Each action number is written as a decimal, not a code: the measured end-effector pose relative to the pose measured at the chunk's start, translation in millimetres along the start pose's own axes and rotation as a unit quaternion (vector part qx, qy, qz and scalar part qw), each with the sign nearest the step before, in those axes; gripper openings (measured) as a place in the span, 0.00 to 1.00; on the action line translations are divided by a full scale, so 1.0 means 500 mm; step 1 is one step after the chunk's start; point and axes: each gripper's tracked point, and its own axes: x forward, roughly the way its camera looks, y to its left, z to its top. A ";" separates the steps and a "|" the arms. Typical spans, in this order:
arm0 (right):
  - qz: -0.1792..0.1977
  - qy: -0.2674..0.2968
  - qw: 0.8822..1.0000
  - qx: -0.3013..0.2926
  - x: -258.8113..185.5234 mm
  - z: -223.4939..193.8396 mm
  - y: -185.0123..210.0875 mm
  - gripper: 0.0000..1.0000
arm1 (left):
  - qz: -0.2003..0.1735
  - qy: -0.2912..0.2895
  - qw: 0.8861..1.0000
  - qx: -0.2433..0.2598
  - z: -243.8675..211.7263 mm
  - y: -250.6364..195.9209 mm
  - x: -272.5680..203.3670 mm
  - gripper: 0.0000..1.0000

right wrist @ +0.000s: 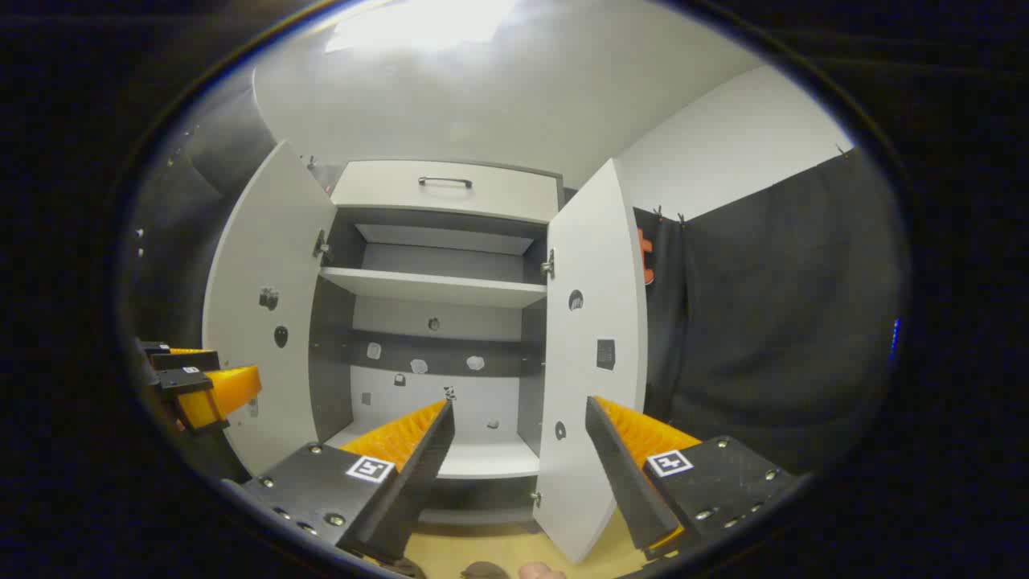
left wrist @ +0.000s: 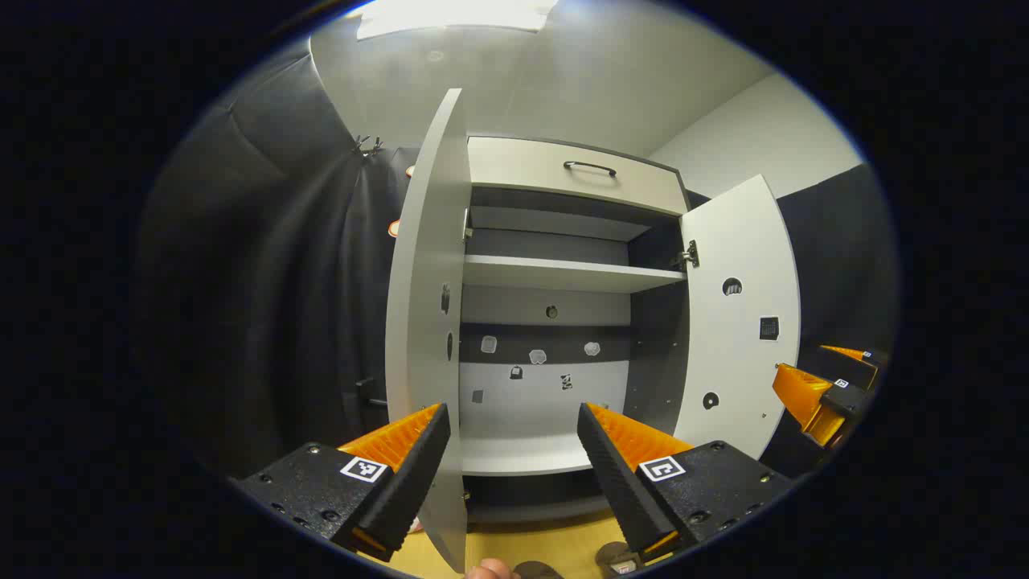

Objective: Grab one shoe with the right hand and put it into the shoe cabinet, grab the other shoe with the left hand and put it into the shoe cabinet; then close the right door with the right hand and the left door with the left hand.

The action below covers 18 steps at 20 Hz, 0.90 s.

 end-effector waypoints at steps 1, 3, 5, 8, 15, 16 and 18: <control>0.002 0.000 1.000 0.005 0.000 0.000 0.002 0.98 | 0.001 0.002 1.000 0.004 0.001 0.001 -0.001 0.96; 0.003 -0.003 1.000 0.012 0.000 0.003 0.002 0.94 | 0.003 0.003 1.000 0.009 0.000 0.004 -0.005 0.98; 0.005 -0.005 1.000 0.016 0.001 0.004 0.006 0.98 | 0.007 0.001 1.000 0.014 0.006 0.012 -0.010 0.98; 0.008 0.002 1.000 0.013 0.000 -0.010 0.008 0.98 | 0.015 -0.002 1.000 0.014 0.010 0.022 -0.015 0.98; 0.015 0.037 0.999 -0.003 -0.013 -0.082 0.019 0.98 | 0.038 -0.012 0.999 0.011 0.025 0.053 -0.024 0.98; 0.015 0.038 0.999 -0.003 -0.013 -0.088 0.022 0.99 | 0.040 -0.013 0.999 0.011 0.025 0.056 -0.024 0.98; 0.015 0.053 0.998 -0.008 -0.016 -0.130 0.025 0.94 | 0.044 -0.013 0.999 0.009 0.025 0.065 -0.026 0.98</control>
